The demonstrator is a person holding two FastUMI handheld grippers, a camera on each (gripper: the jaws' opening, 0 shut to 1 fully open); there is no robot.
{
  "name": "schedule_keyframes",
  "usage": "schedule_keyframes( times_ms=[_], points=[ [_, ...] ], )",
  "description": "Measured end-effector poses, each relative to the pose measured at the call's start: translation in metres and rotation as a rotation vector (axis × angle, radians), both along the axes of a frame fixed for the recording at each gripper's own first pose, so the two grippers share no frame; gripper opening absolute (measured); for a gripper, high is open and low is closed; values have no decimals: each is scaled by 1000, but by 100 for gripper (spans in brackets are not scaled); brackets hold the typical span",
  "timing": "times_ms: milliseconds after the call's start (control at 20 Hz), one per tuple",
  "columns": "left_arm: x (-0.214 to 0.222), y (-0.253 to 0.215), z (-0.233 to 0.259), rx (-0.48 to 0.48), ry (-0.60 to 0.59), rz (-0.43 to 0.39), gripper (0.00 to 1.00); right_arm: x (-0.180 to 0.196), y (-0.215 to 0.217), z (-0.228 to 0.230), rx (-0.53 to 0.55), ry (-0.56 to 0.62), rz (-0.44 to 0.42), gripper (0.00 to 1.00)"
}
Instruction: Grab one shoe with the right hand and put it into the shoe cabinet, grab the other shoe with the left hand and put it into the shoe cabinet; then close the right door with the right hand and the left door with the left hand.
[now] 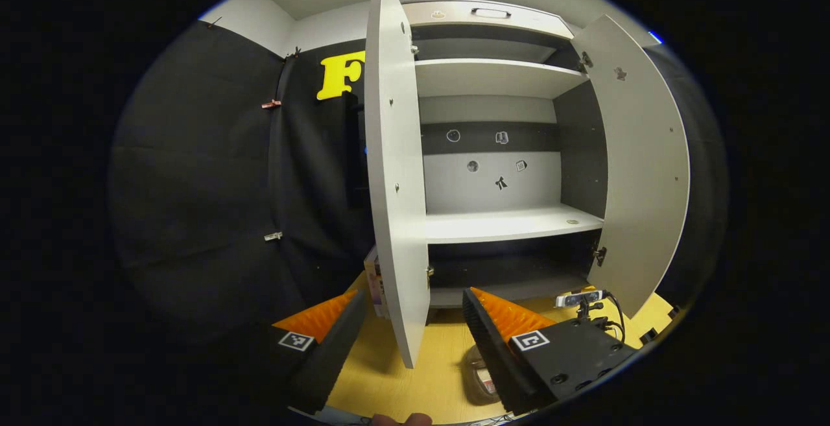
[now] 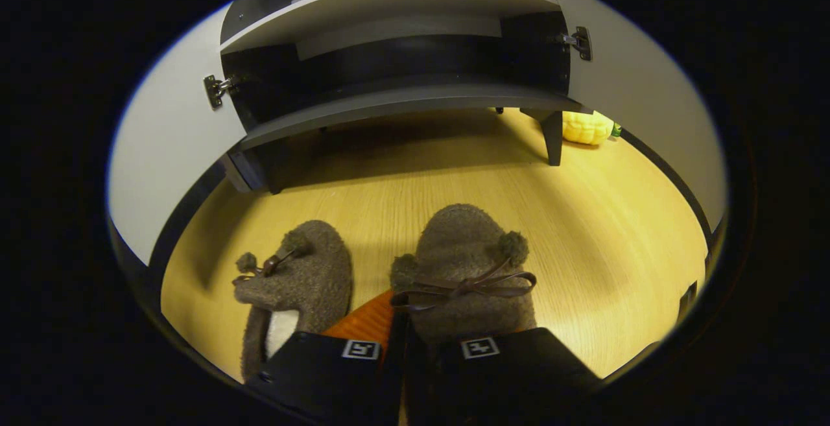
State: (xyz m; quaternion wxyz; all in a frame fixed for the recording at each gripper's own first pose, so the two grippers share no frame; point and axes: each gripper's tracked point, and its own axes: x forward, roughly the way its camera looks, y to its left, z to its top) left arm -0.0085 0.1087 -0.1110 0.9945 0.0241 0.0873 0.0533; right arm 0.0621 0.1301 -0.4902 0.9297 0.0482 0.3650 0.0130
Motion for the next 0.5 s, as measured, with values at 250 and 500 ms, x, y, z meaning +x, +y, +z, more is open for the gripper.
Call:
schedule_keyframes(
  times_ms=[250,500],
  points=[
    [-4,-4,-2,-20,2,-3,95,-5,0,22,26,-20,30,13],
    [-5,-7,-1,-41,-1,-3,95,-4,-12,92,60,-77,49,13]
  ],
)
